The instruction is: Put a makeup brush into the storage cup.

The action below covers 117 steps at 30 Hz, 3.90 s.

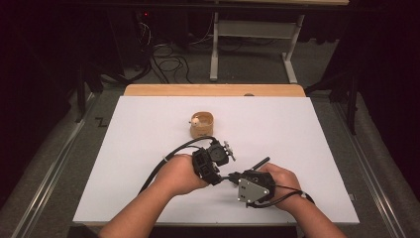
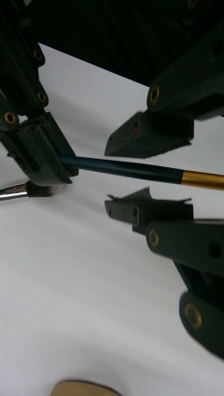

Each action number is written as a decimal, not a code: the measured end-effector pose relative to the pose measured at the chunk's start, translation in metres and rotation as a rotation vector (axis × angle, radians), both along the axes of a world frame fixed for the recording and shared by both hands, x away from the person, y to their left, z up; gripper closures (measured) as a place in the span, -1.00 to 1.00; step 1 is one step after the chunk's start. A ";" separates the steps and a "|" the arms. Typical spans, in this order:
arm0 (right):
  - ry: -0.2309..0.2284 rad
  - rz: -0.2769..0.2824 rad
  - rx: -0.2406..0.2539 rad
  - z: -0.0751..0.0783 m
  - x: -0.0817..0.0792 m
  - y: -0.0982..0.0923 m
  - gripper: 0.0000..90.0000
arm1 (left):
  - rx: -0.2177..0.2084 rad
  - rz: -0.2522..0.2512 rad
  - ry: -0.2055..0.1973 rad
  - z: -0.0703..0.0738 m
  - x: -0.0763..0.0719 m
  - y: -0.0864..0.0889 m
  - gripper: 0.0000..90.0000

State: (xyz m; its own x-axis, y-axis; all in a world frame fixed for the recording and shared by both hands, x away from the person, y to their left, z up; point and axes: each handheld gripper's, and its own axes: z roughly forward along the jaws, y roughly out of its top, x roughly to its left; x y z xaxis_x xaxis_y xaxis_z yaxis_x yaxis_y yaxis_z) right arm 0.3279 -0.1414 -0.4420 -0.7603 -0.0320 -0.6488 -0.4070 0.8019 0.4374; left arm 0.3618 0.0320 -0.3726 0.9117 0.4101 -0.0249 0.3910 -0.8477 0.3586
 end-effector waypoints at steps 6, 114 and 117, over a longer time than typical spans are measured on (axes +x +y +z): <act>-0.009 0.002 -0.012 0.001 0.001 -0.001 0.91 | -0.006 0.012 -0.020 0.002 -0.001 0.003 0.15; 0.338 -0.269 0.422 -0.010 0.010 -0.042 0.91 | -0.598 0.400 -0.304 -0.091 -0.022 0.130 -0.85; 0.353 -0.270 0.450 -0.010 0.009 -0.042 0.91 | -0.614 0.404 -0.313 -0.093 -0.023 0.131 -0.84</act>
